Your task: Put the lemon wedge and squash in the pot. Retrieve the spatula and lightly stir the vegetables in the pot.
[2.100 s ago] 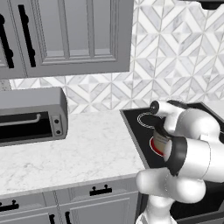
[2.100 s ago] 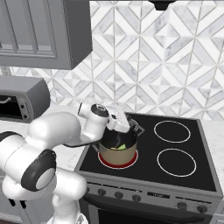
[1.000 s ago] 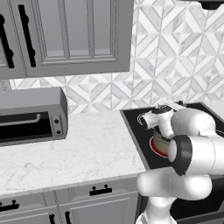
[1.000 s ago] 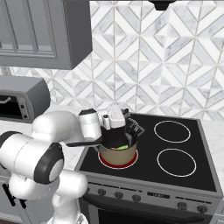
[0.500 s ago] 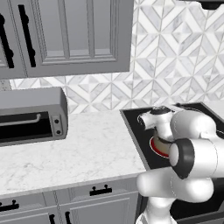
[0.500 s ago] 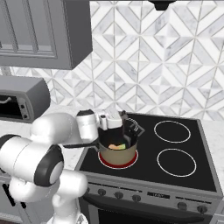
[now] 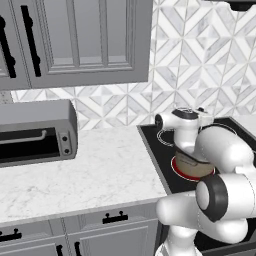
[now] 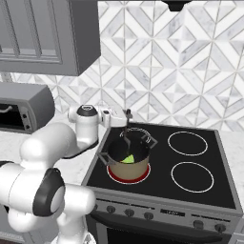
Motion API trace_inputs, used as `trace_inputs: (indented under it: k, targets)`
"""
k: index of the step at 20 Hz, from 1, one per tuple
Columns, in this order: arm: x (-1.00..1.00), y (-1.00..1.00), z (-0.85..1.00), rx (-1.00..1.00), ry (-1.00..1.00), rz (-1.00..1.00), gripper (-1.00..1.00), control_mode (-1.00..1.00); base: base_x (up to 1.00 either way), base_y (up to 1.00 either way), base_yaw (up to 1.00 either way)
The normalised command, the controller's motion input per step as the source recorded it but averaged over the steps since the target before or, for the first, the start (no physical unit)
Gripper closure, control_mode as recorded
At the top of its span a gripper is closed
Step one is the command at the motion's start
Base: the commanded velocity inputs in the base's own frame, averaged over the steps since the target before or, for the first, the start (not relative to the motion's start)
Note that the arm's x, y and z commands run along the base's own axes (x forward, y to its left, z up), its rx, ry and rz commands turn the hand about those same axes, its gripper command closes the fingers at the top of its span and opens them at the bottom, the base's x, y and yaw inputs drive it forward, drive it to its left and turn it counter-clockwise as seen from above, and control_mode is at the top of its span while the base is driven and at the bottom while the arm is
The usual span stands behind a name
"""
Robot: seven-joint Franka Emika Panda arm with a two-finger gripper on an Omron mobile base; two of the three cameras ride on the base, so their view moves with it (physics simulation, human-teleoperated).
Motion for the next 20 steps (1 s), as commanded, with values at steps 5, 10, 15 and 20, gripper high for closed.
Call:
trace_inputs:
  k: [5,10,15,20]
  targets:
    - [0.0,0.0,0.03,0.03,0.0,-0.01,1.0,-1.0,0.0,0.0,0.0]
    - [-0.05,-0.15,-0.26,-0.06,0.0,-0.03,1.0,-1.0,0.0,0.0,0.0]
    - [-0.15,-0.24,-0.78,-0.12,0.0,0.0,1.0,-1.0,0.0,0.0,0.0]
    - [-0.12,-0.03,-0.61,-0.04,-0.01,0.0,1.0,-1.0,0.0,0.0,0.0]
